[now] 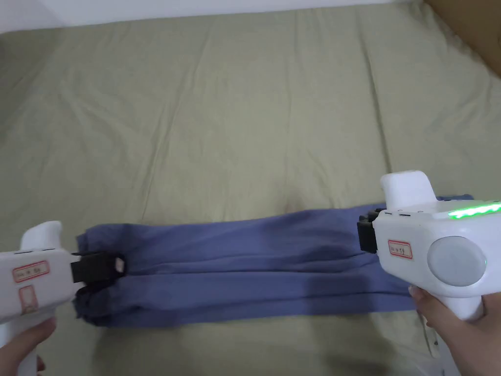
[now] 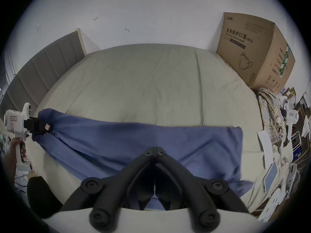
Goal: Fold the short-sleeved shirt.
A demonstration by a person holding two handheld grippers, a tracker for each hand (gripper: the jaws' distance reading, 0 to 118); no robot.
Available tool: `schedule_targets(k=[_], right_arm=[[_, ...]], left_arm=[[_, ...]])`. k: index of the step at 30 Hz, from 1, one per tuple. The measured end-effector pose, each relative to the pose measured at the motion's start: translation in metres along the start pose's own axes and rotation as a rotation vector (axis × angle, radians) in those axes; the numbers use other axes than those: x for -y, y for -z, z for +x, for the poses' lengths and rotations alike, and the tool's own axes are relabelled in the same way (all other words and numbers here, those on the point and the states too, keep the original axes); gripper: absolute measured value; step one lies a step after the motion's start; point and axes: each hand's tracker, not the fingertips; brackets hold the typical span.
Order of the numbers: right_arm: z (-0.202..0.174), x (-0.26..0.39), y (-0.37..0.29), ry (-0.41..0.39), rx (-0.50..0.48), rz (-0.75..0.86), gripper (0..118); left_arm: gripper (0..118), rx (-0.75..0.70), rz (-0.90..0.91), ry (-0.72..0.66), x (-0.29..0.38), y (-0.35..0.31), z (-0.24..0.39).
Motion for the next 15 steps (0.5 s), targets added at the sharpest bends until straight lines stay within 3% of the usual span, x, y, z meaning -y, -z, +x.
schedule_targets(k=[5, 8, 12, 15], right_arm=[[0.004, 0.003, -0.008, 0.003, -0.050, -0.006, 0], [0.004, 0.002, -0.012, -0.018, -0.048, 0.012, 0], [0.005, 0.003, -0.019, -0.023, -0.063, 0.039, 0], [0.009, 0.007, -0.022, -0.008, -0.080, 0.041, 0]], left_arm=[[5, -0.369, 0.004, 0.211, -0.007, -0.030, 0.006], [5, -0.224, -0.013, 0.248, -0.005, -0.040, 0.053], [5, 0.087, -0.026, 0.137, -0.019, -0.029, 0.110], [5, 0.227, -0.113, 0.108, -0.022, 0.006, 0.156]])
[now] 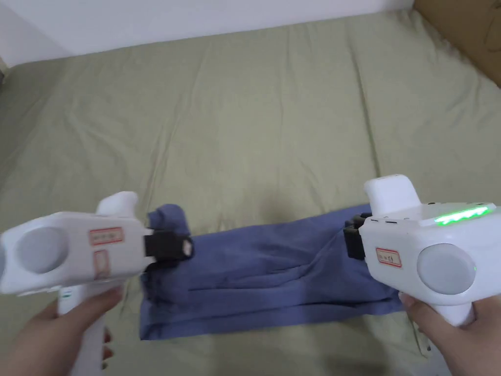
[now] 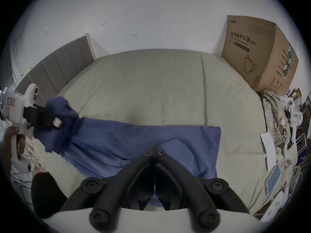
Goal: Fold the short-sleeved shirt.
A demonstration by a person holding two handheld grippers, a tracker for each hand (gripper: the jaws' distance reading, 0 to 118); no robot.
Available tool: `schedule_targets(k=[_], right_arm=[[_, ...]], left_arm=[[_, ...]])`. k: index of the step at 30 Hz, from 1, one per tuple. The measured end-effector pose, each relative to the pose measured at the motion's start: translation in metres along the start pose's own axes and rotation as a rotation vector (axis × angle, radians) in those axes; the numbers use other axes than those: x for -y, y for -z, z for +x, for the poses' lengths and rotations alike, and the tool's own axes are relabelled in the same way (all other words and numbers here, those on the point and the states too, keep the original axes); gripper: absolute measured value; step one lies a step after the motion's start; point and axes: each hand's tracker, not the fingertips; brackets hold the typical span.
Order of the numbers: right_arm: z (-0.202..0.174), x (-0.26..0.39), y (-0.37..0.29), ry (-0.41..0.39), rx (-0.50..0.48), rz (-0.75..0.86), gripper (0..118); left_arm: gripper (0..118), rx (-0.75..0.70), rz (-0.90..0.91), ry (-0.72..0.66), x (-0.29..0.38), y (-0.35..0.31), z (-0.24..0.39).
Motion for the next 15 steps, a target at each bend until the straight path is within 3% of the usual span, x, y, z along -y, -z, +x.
schedule_targets(k=[2, 4, 5, 6, 7, 10, 12, 15], right_arm=[[0.004, 0.003, -0.001, 0.006, 0.000, -0.004, 0], [0.010, 0.006, -0.002, 0.013, 0.005, -0.008, 0], [0.014, 0.007, -0.002, 0.020, 0.009, -0.009, 0], [0.018, 0.008, -0.003, 0.028, 0.013, -0.011, 0], [0.022, 0.009, -0.003, 0.036, 0.015, -0.012, 0], [0.033, 0.010, -0.005, 0.057, 0.021, -0.008, 0], [0.038, 0.010, -0.004, 0.063, 0.030, -0.005, 0], [0.044, 0.009, -0.003, 0.080, 0.032, 0.004, 0]], left_arm=[[6, 0.035, -0.052, -0.015, -0.005, 0.033, 0.019], [22, 0.078, -0.094, -0.051, -0.007, 0.063, 0.027], [40, 0.085, -0.117, -0.084, -0.008, 0.077, 0.028], [76, 0.085, -0.137, -0.121, -0.008, 0.088, 0.028], [76, 0.107, -0.153, -0.158, -0.008, 0.096, 0.026], [110, 0.262, -0.163, -0.281, -0.002, 0.103, 0.020], [111, 0.311, -0.113, -0.287, -0.002, 0.092, 0.019], [111, 0.218, -0.042, -0.162, -0.007, 0.065, 0.019]])
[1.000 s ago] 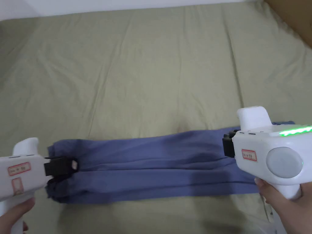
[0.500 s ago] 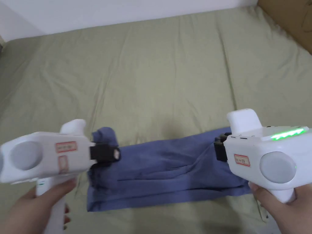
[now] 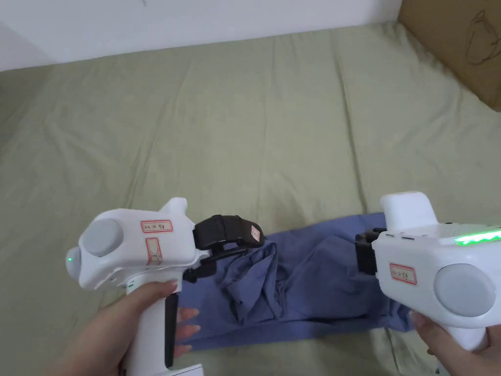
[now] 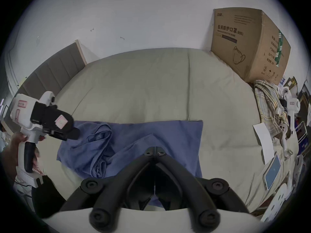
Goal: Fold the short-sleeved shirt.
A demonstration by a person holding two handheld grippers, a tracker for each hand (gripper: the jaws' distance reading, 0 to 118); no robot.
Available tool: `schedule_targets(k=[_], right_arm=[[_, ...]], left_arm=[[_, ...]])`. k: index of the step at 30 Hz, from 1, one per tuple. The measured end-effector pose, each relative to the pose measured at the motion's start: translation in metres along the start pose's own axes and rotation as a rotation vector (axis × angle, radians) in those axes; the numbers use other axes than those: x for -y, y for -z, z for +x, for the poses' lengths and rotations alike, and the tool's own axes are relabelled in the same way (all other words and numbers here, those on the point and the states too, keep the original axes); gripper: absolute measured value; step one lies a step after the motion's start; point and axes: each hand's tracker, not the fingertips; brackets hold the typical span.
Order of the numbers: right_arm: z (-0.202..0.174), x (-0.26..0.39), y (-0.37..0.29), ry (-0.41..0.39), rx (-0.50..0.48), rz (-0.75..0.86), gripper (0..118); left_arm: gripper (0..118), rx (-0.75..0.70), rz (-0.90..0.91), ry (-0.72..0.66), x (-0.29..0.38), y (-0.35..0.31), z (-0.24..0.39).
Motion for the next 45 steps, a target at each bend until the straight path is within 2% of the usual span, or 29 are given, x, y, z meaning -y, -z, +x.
schedule_targets(k=[2, 3, 4, 5, 6, 7, 8, 9, 13, 17, 19, 21, 25, 28, 31, 32, 34, 35, 36, 37, 38, 40, 42, 45], right_arm=[[0.002, 0.000, 0.000, 0.010, -0.003, 0.004, 0], [0.002, 0.000, 0.000, 0.013, -0.005, 0.007, 0], [0.003, 0.000, 0.000, 0.016, -0.006, 0.009, 0], [0.003, 0.001, 0.001, 0.019, -0.009, 0.009, 0], [0.003, 0.001, 0.001, 0.019, -0.012, 0.008, 0], [0.003, 0.002, 0.002, 0.020, -0.015, 0.006, 0], [0.004, 0.002, 0.002, 0.020, -0.018, 0.004, 0], [0.004, 0.003, 0.003, 0.020, -0.021, 0.002, 0], [0.007, 0.005, 0.002, 0.025, -0.023, -0.001, 0], [0.013, 0.005, 0.002, 0.034, -0.023, 0.003, 0], [0.016, 0.005, 0.002, 0.035, -0.012, 0.002, 0], [0.020, 0.005, 0.001, 0.041, -0.004, 0.003, 0], [0.026, 0.006, -0.002, 0.059, 0.004, 0.012, 0], [0.029, 0.006, -0.003, 0.071, 0.009, 0.014, 0], [0.029, 0.005, -0.005, 0.072, 0.008, 0.021, 0], [0.029, 0.005, -0.006, 0.069, 0.009, 0.023, 0], [0.028, 0.004, -0.008, 0.065, 0.008, 0.026, 0], [0.027, 0.004, -0.008, 0.062, 0.006, 0.025, 0], [0.026, 0.004, -0.007, 0.060, 0.005, 0.022, 0], [0.024, 0.004, -0.006, 0.057, 0.005, 0.019, 0], [0.021, 0.004, -0.005, 0.054, 0.006, 0.016, 0], [0.016, 0.004, -0.003, 0.043, 0.008, 0.008, 0], [0.008, 0.006, -0.003, 0.018, 0.008, -0.001, 0], [-0.001, 0.007, -0.003, -0.030, 0.010, -0.016, 0]], left_arm=[[110, -0.128, 0.046, 0.096, 0.003, -0.019, 0.011], [102, -0.193, 0.069, 0.149, 0.004, -0.029, 0.013], [85, -0.250, 0.079, 0.180, 0.005, -0.035, 0.014], [54, -0.311, 0.085, 0.216, 0.006, -0.039, 0.018], [5, -0.380, 0.073, 0.241, 0.009, -0.040, 0.018], [0, -0.405, 0.056, 0.277, 0.013, -0.037, 0.018], [0, -0.426, 0.054, 0.304, 0.015, -0.036, 0.016], [0, -0.370, 0.005, 0.269, 0.015, -0.028, 0.013], [0, -0.324, -0.130, 0.248, 0.023, 0.006, 0.003], [0, -0.124, -0.164, 0.316, 0.032, 0.051, 0.023], [0, -0.151, -0.219, 0.366, 0.035, 0.072, 0.034], [0, -0.161, -0.223, 0.344, 0.039, 0.084, 0.040], [0, -0.032, -0.202, 0.306, 0.040, 0.079, 0.043], [0, -0.059, -0.161, 0.283, 0.039, 0.058, 0.031], [0, -0.019, -0.036, 0.172, 0.028, 0.008, -0.007], [1, -0.014, 0.002, 0.119, 0.025, -0.011, -0.024], [16, 0.013, 0.069, -0.006, 0.022, -0.048, -0.059], [36, 0.032, 0.077, -0.062, 0.021, -0.063, -0.081], [80, 0.027, 0.077, -0.112, 0.022, -0.073, -0.098], [107, 0.029, 0.076, -0.148, 0.023, -0.080, -0.110], [118, 0.040, 0.079, -0.141, 0.025, -0.083, -0.121], [118, 0.058, 0.131, -0.161, 0.028, -0.086, -0.140], [118, 0.124, 0.052, -0.222, 0.028, -0.070, -0.151], [118, 0.315, 0.061, -0.258, 0.027, -0.047, -0.150]])
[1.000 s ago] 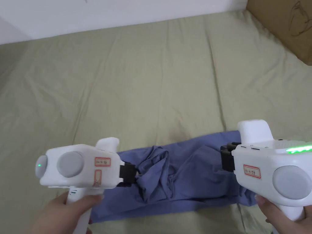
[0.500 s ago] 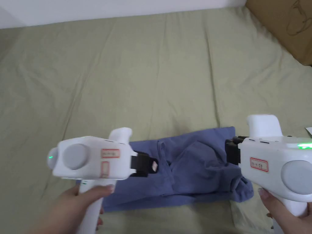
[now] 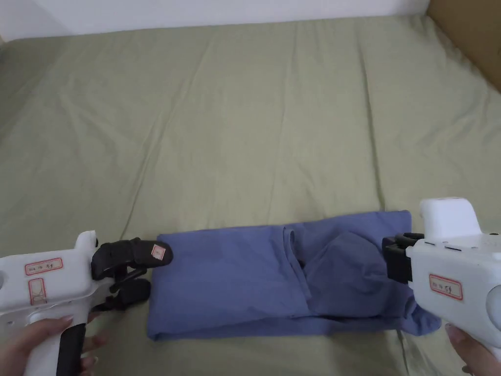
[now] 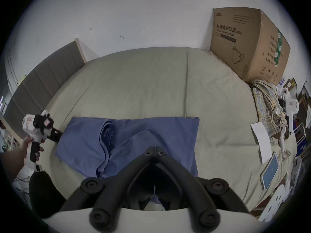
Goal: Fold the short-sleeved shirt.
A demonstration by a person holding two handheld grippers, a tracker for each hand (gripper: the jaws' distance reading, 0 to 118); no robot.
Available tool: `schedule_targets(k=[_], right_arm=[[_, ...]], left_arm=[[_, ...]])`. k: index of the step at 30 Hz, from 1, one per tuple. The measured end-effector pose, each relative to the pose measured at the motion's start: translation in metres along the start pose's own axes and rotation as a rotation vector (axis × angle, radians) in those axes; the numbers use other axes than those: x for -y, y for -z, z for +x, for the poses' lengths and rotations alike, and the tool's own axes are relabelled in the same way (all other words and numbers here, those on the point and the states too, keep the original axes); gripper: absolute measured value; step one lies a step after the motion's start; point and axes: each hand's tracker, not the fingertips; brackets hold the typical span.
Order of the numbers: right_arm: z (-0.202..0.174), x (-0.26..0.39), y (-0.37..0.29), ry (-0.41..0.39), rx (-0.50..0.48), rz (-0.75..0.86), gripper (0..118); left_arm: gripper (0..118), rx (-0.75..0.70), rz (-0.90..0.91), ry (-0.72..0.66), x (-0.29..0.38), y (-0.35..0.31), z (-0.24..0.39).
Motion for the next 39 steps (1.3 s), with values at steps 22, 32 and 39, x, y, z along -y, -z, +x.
schedule_targets(k=[22, 32, 39], right_arm=[[-0.020, -0.003, -0.012, -0.062, -0.042, 0.006, 0], [-0.014, 0.007, -0.025, -0.034, -0.079, 0.030, 0], [0.006, 0.007, -0.030, -0.011, -0.054, 0.033, 0]], left_arm=[[8, -0.858, 0.023, 0.468, 0.019, -0.027, 0.085], [8, -0.812, 0.036, 0.492, 0.029, -0.020, 0.145], [9, -0.494, -0.098, 0.362, 0.036, 0.082, 0.168]])
